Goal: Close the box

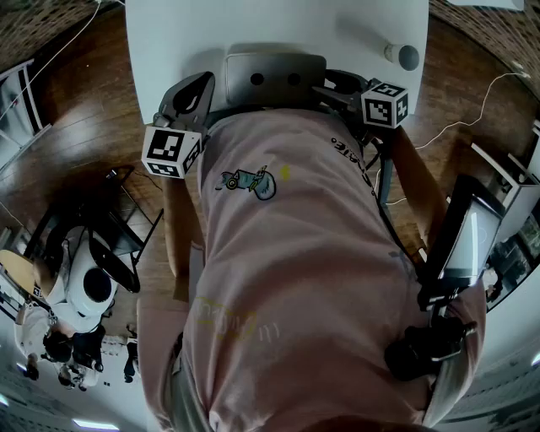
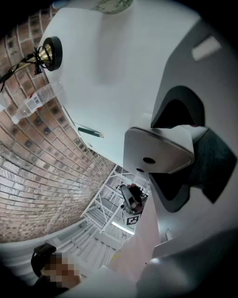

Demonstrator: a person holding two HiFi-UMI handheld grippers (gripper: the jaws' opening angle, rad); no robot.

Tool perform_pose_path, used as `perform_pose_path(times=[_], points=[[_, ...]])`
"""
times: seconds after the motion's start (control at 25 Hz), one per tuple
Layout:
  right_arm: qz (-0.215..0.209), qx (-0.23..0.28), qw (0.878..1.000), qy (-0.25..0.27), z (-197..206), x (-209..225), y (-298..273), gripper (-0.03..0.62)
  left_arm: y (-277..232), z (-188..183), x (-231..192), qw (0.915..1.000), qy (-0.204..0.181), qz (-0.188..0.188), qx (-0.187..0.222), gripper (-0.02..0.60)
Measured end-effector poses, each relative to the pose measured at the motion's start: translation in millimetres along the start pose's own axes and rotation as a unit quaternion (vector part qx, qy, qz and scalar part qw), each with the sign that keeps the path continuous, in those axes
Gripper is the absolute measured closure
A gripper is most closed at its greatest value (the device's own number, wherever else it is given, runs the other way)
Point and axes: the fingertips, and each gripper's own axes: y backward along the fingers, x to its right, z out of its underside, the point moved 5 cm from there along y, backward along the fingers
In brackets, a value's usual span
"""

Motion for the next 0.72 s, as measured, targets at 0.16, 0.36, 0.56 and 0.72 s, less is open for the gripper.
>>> perform_pose_path(times=[0.16, 0.36, 0.56, 0.72], points=[[-0.011, 0.009, 1.000, 0.004, -7.4, -5.8, 5.9, 0.310, -20.7, 22.2, -7.7, 0.9991, 0.029, 0.017, -0.026, 0.581], [-0.031, 0.029, 0.999, -0.006, -10.2, -18.5, 8.8, 0.350, -34.1, 43.1, -9.6, 0.9955, 0.065, 0.049, -0.048, 0.581], [-0.042, 0.047, 0.998, -0.006, -19.2, -23.2, 15.4, 0.492, -40.3, 43.0, -3.5, 0.9902, 0.096, 0.091, -0.045, 0.581], [0.005, 0.016, 0.998, 0.058, -14.6, -3.4, 8.1, 0.481, -44.6, 39.8, -1.8, 0.9883, 0.113, 0.099, -0.029, 0.581]])
